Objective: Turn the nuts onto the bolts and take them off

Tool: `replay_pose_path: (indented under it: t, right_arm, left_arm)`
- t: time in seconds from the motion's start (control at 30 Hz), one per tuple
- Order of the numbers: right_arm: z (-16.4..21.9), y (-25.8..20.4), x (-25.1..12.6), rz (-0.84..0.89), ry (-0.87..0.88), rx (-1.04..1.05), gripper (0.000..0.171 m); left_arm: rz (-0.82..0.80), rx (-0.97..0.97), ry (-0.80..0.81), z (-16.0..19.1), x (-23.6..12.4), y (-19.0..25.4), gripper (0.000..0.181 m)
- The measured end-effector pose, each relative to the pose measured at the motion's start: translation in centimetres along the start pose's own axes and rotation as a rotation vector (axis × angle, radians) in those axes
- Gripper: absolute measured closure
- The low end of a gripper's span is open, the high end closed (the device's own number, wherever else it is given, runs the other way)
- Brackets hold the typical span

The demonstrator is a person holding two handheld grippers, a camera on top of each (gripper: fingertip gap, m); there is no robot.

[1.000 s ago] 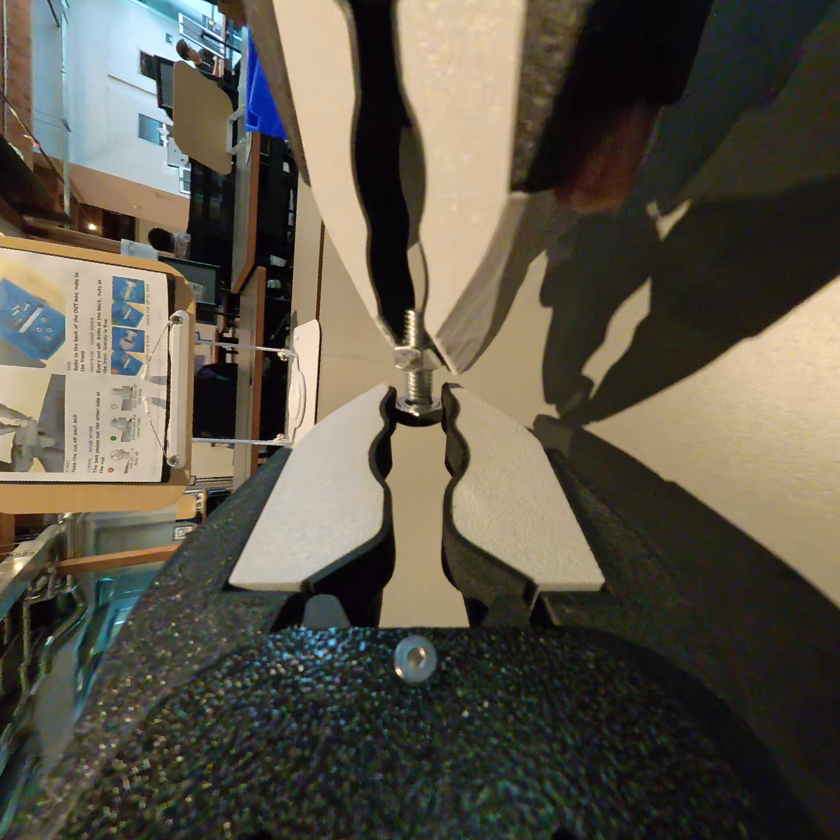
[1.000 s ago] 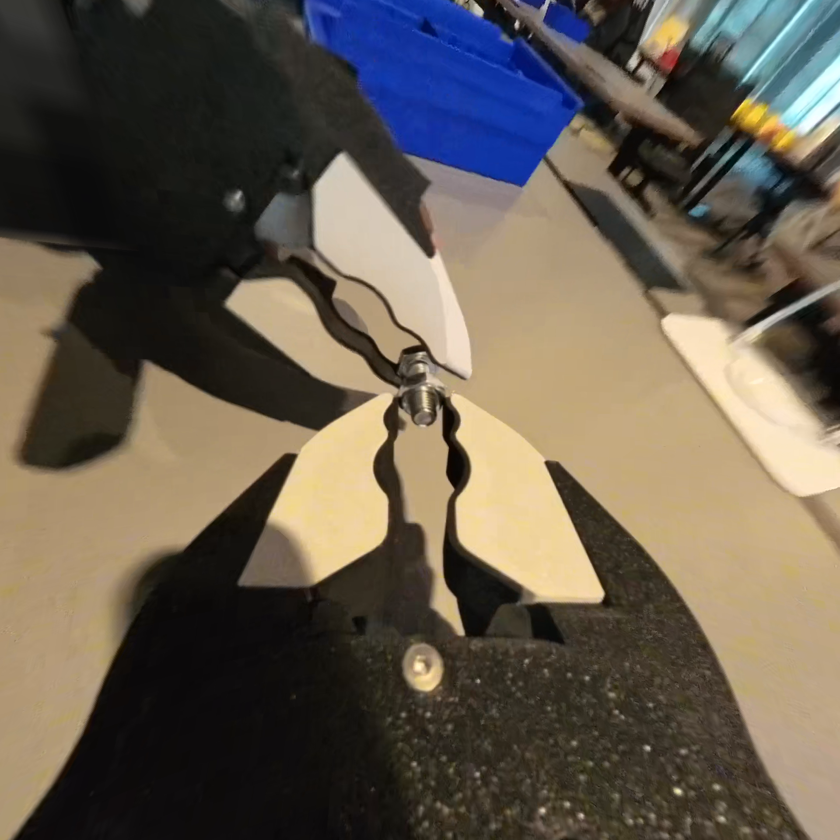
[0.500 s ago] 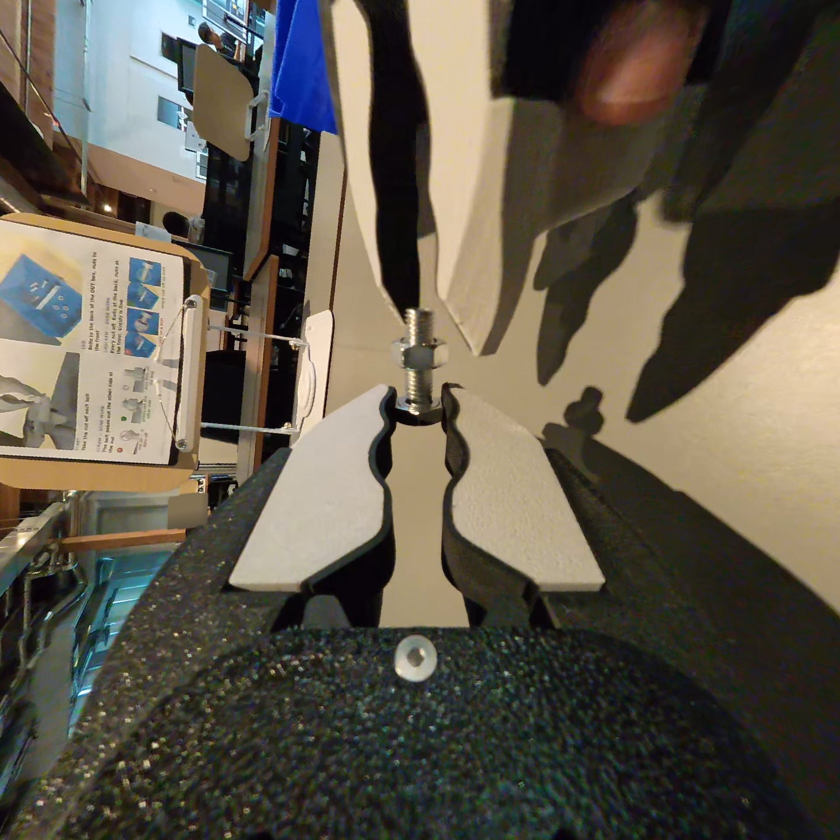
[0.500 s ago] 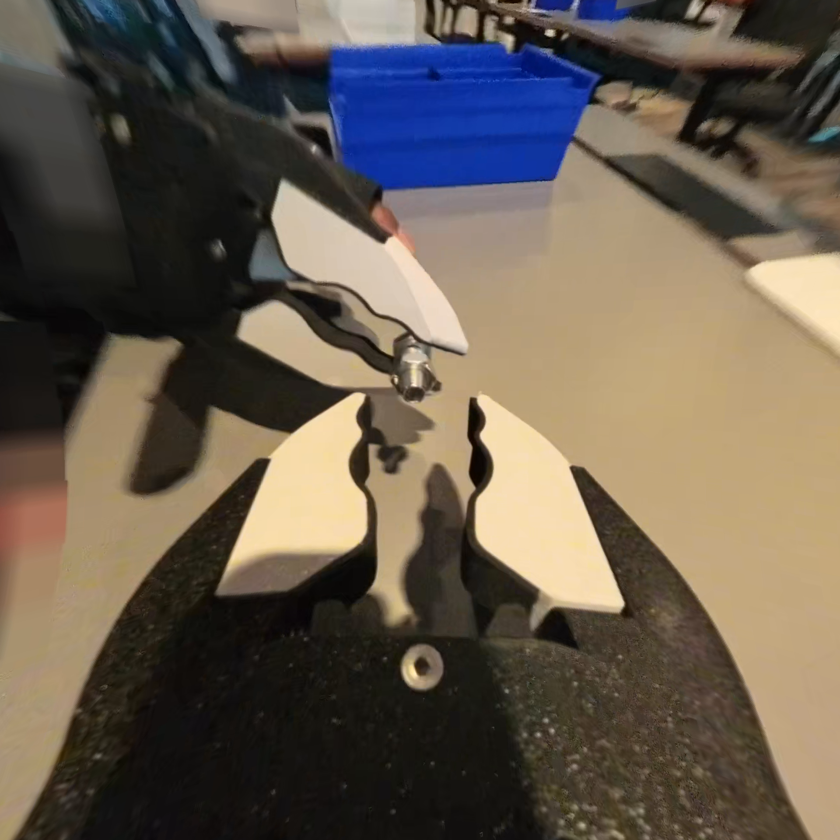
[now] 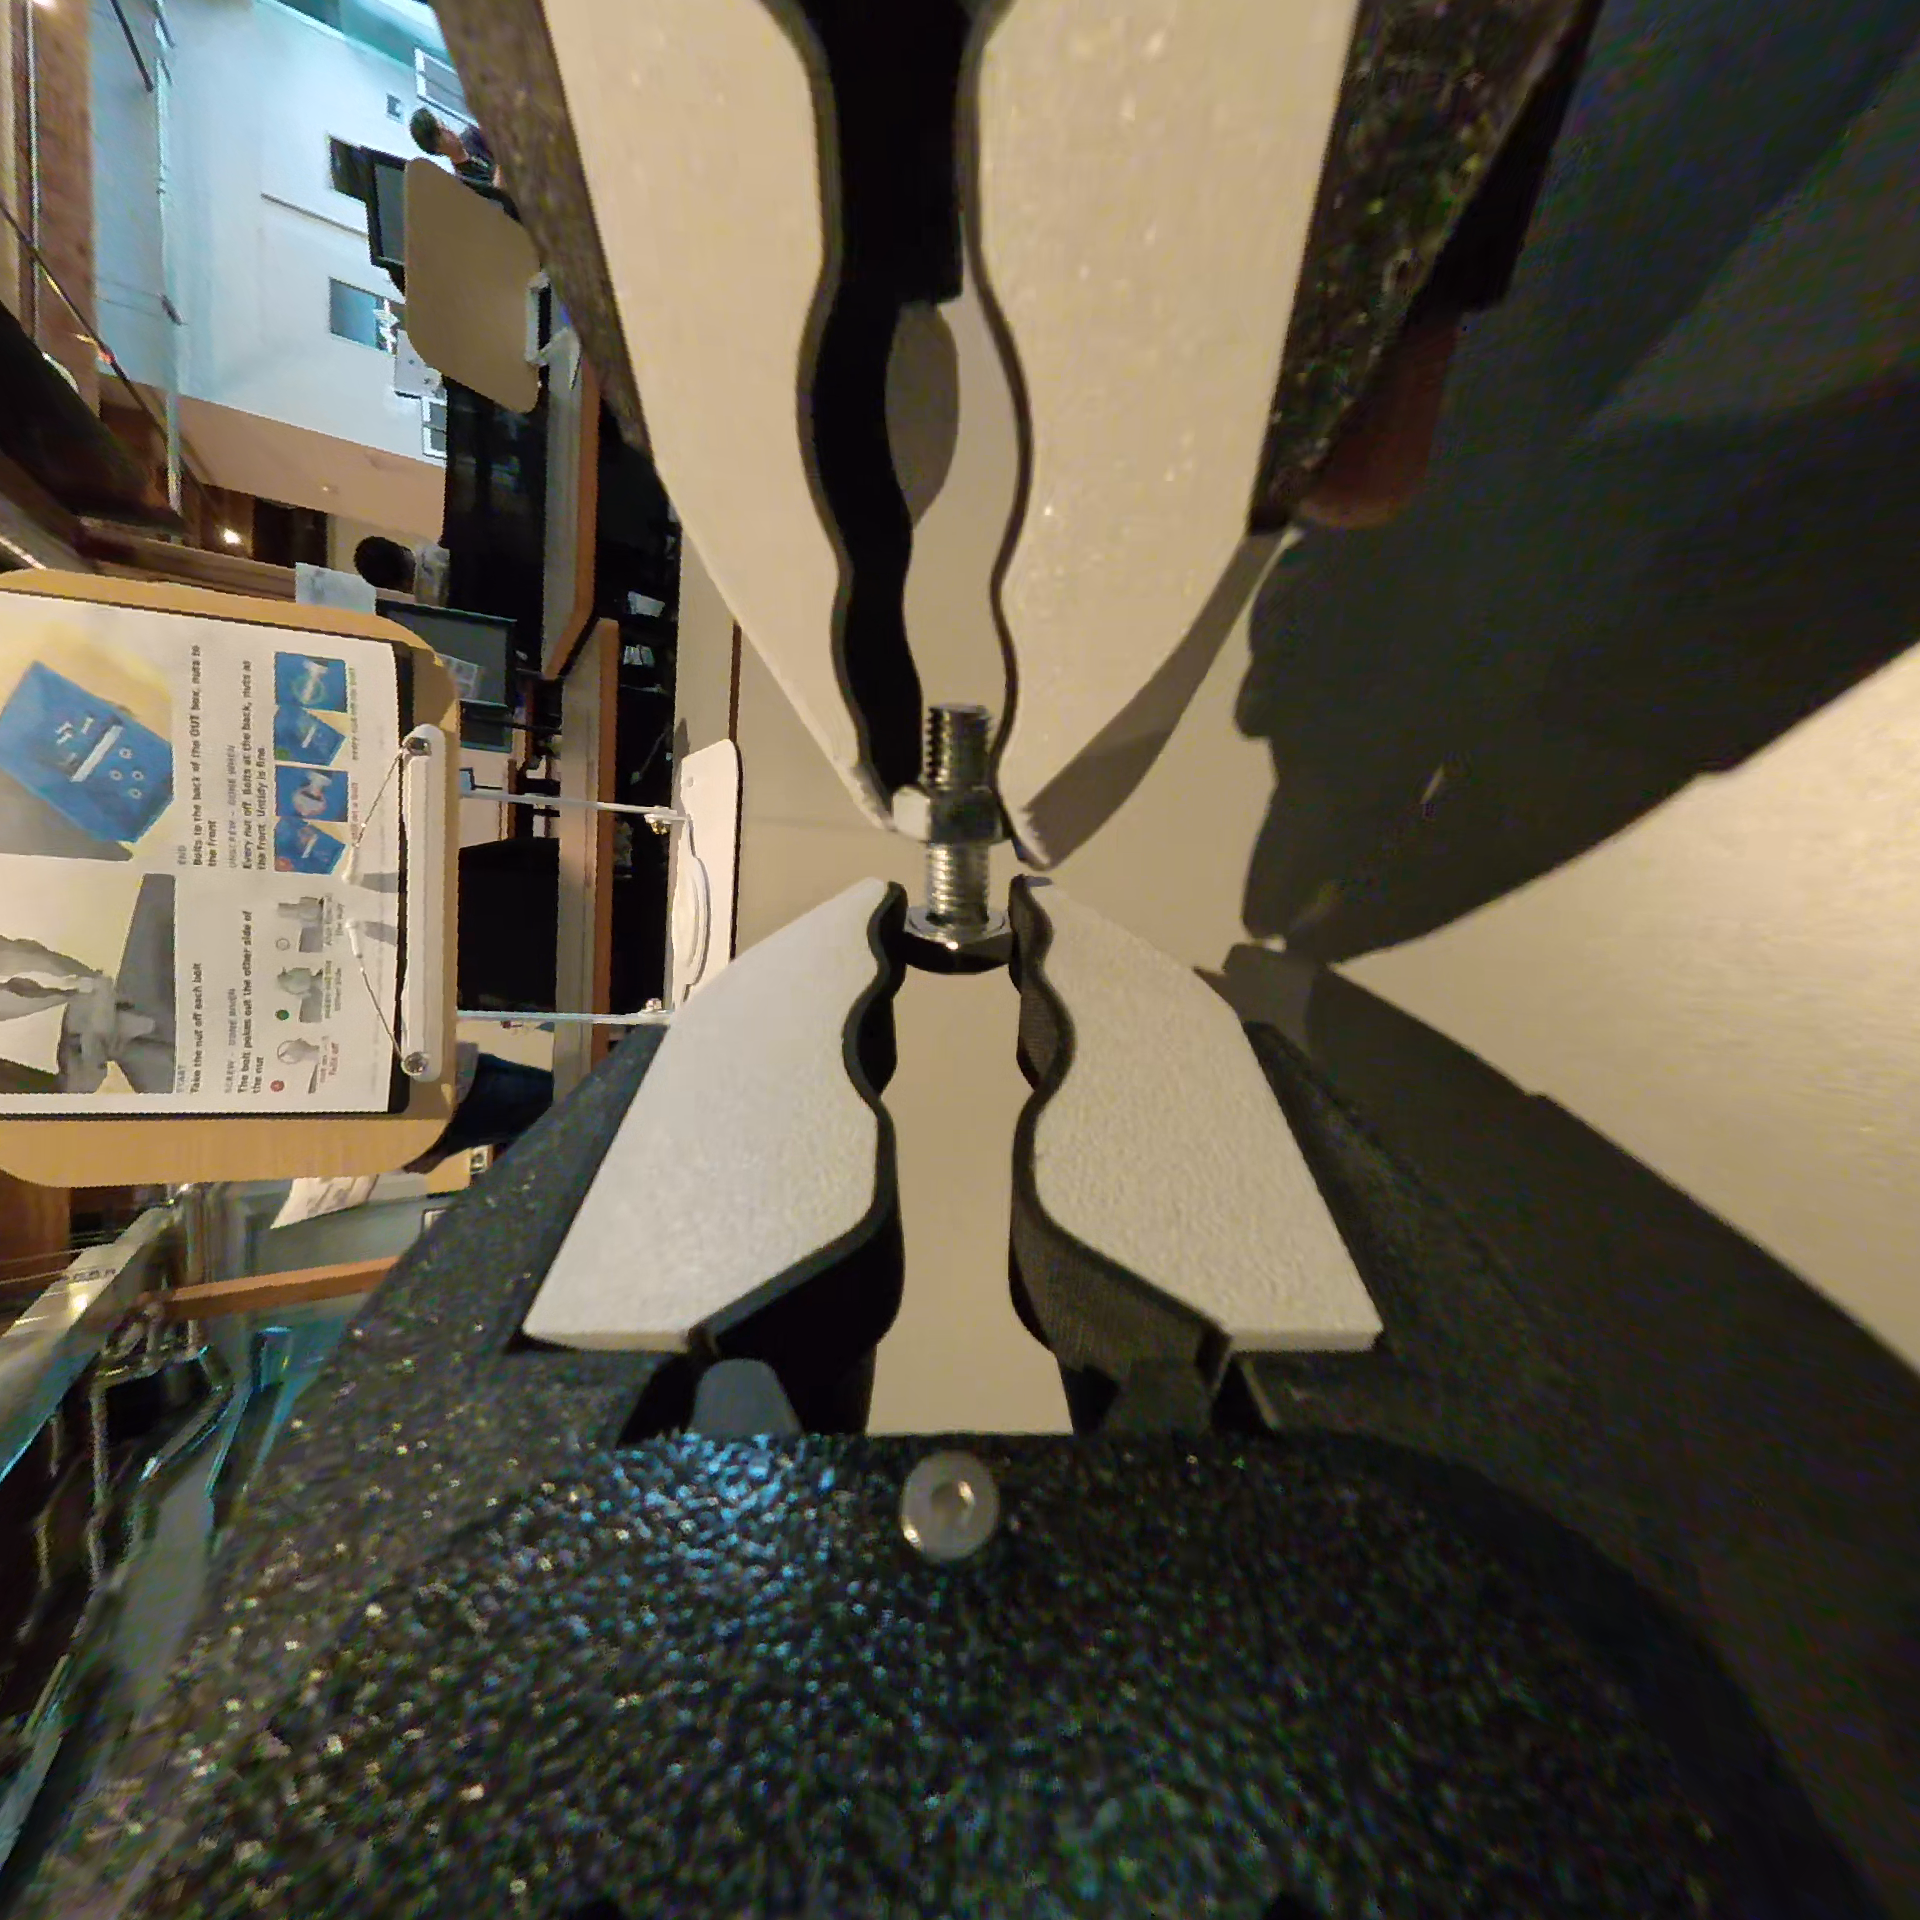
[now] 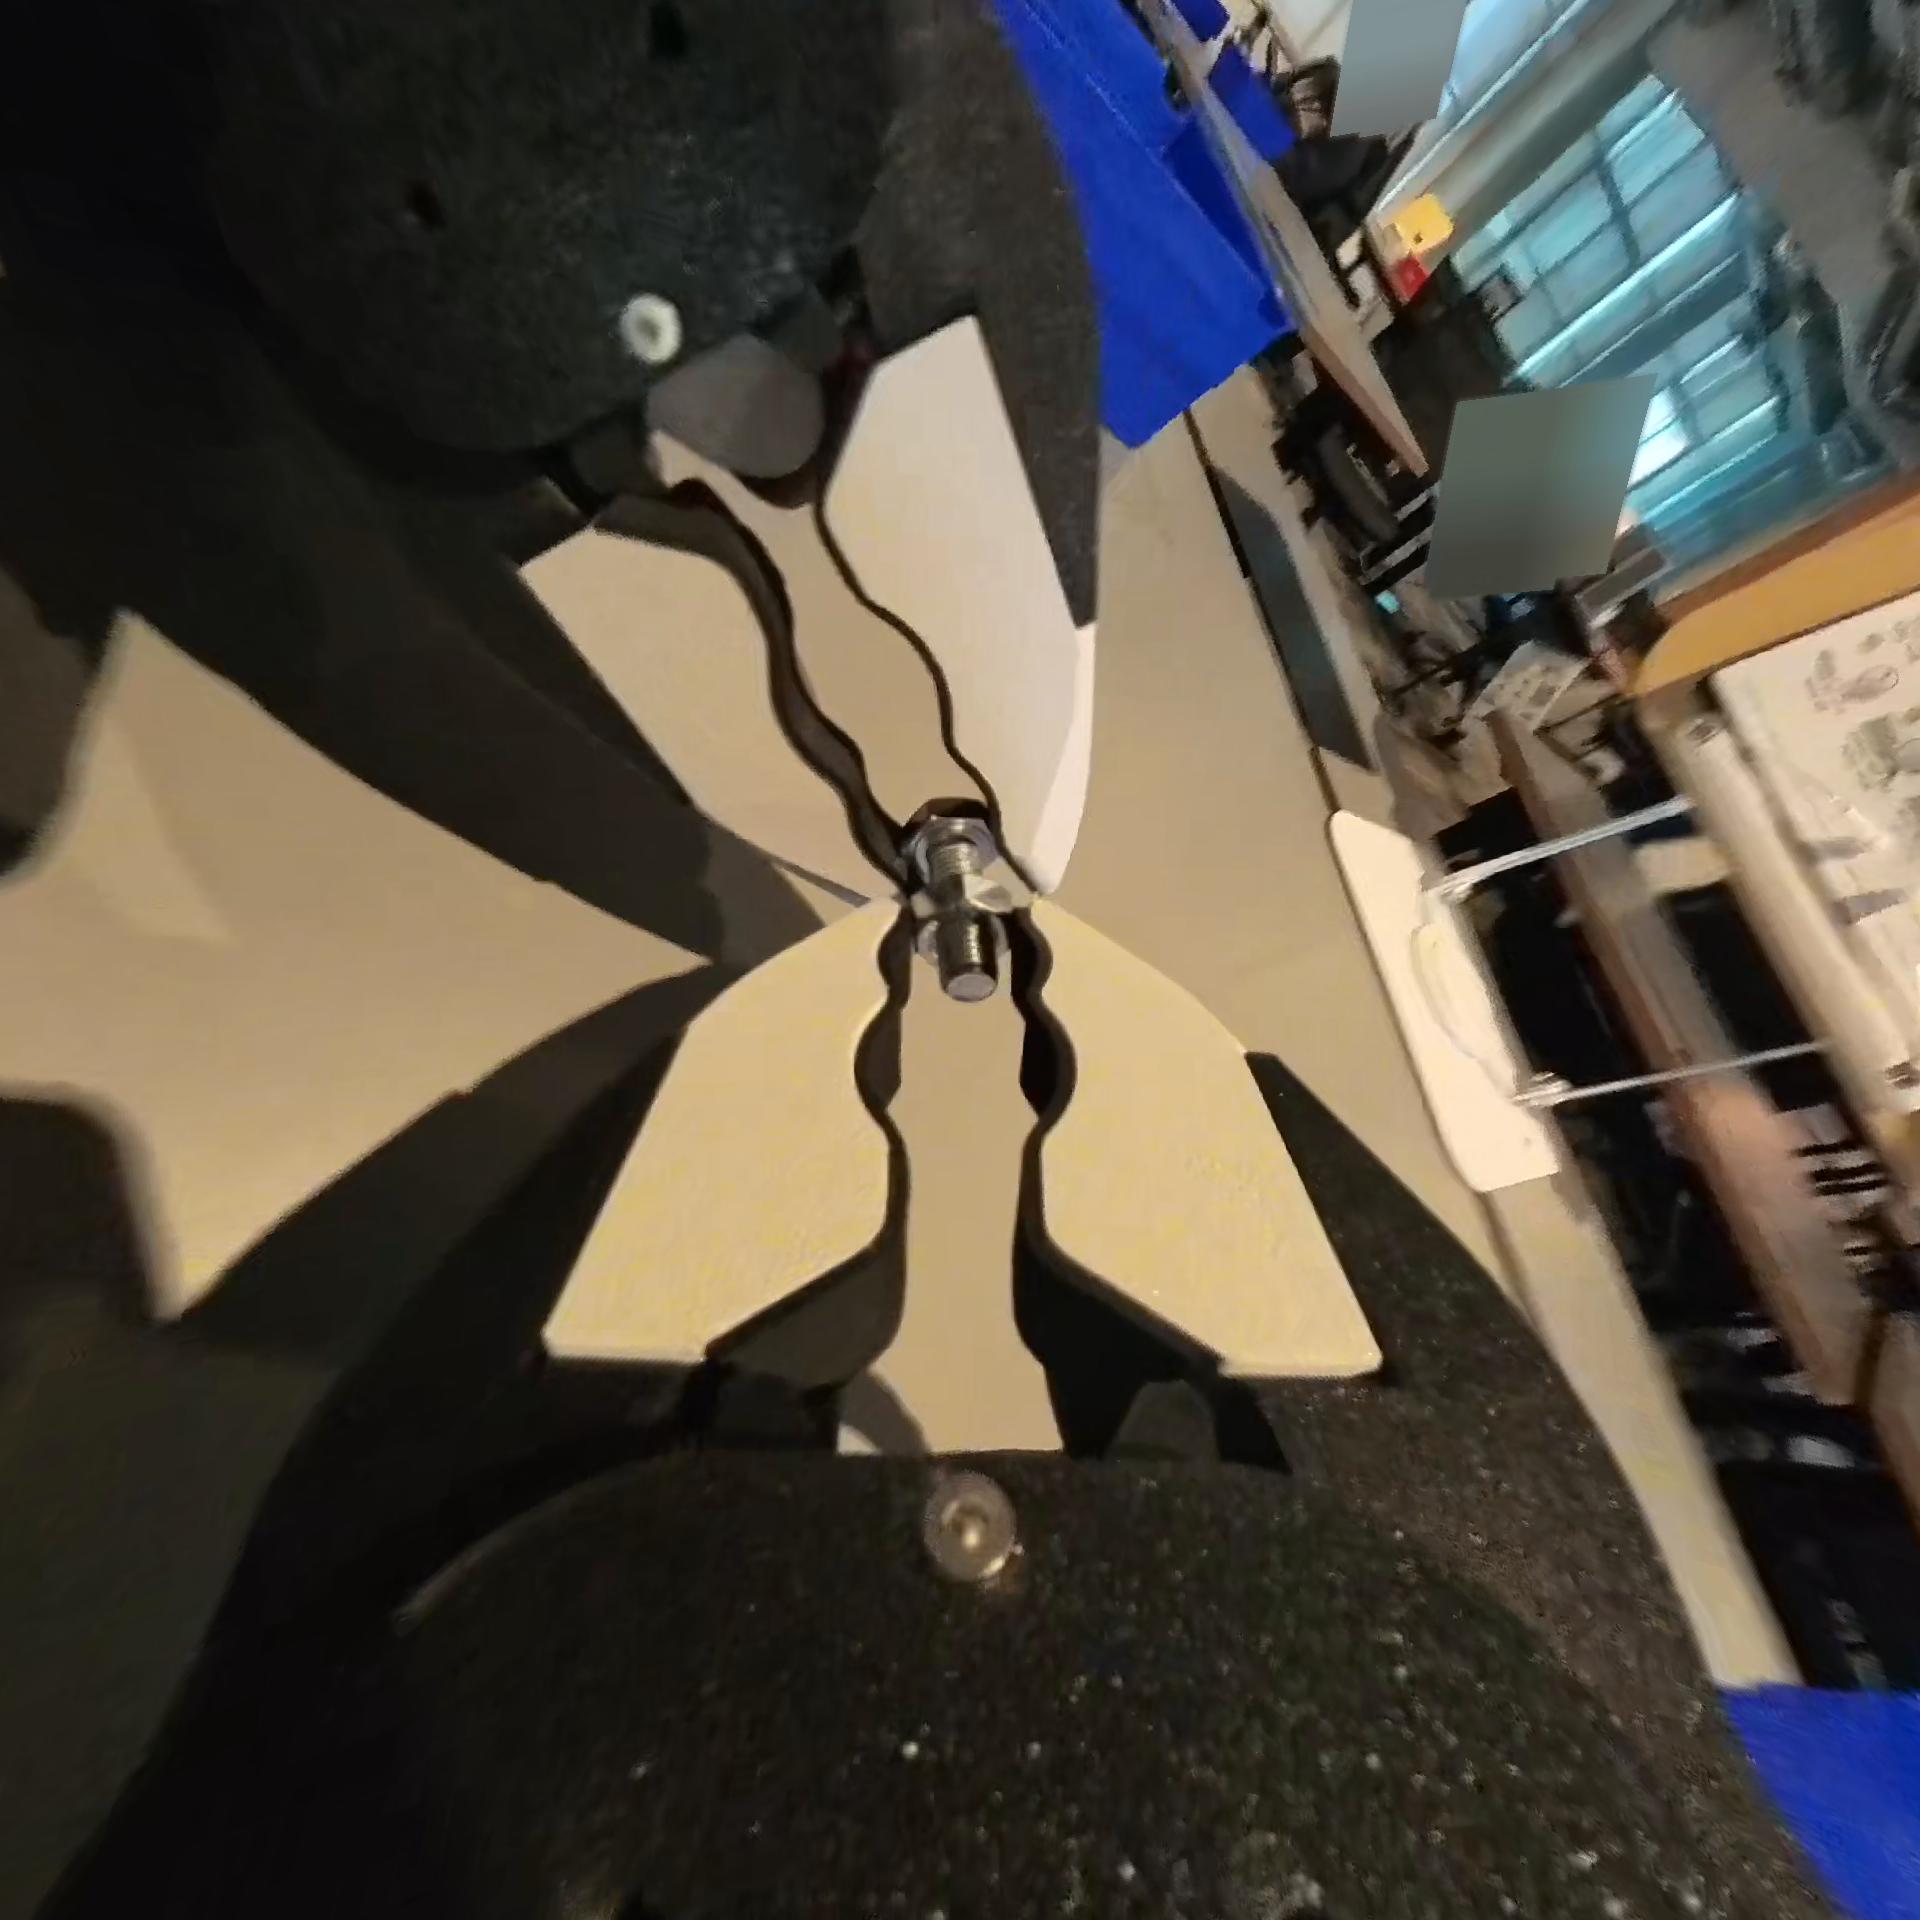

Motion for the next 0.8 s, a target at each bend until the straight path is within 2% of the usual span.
replay_pose_path:
  t: [0.07,0.13,0.23,0.33,0.4,0.43,0.53,0.67,0.8]
  right_arm:
    - [0.1,0.1,0.2,-0.056,0.021,0.169,0.153]
    - [0.0,0.3,0.3,-0.151,0.083,0.444,0.153]
    - [0.0,0.8,0.3,-0.342,0.269,0.909,0.154]
    - [0.0,1.0,0.0,-0.501,0.449,1.144,0.152]
    - [0.1,1.0,0.0,-0.52,0.461,1.122,0.137]
    - [0.2,1.0,0.0,-0.494,0.437,1.062,0.134]
    - [0.7,1.3,-0.1,-0.309,0.283,0.748,0.124]
    - [0.4,1.6,-0.7,-0.076,0.142,0.343,0.129]
    - [0.1,1.1,-0.5,0.009,0.051,0.121,0.137]
  left_arm:
    - [-0.004,0.004,-0.008,0.2,0.1,0.0,0.162]
    - [-0.022,0.017,-0.021,0.3,0.1,-0.1,0.162]
    - [-0.049,0.017,-0.022,0.3,0.0,-0.5,0.163]
    - [-0.059,0.0,-0.018,0.2,-0.1,-0.8,0.163]
    - [-0.055,-0.009,-0.026,0.3,0.0,-0.8,0.163]
    - [-0.052,-0.014,-0.028,0.4,0.0,-0.8,0.163]
    - [-0.042,-0.029,-0.028,0.5,0.0,-0.8,0.163]
    - [-0.033,-0.031,-0.027,0.5,0.1,-0.7,0.162]
    - [-0.023,-0.02,-0.024,0.4,0.1,-0.5,0.162]
Point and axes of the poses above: each gripper's, where its closed fingertips meet, x out along the fingers, z out of its underside, y = z × x across the jaws, the point moved 3 cm from there along -x, back along the fingers, and after that the axes turned 9 degrees about -z, right-handed, at the moved point
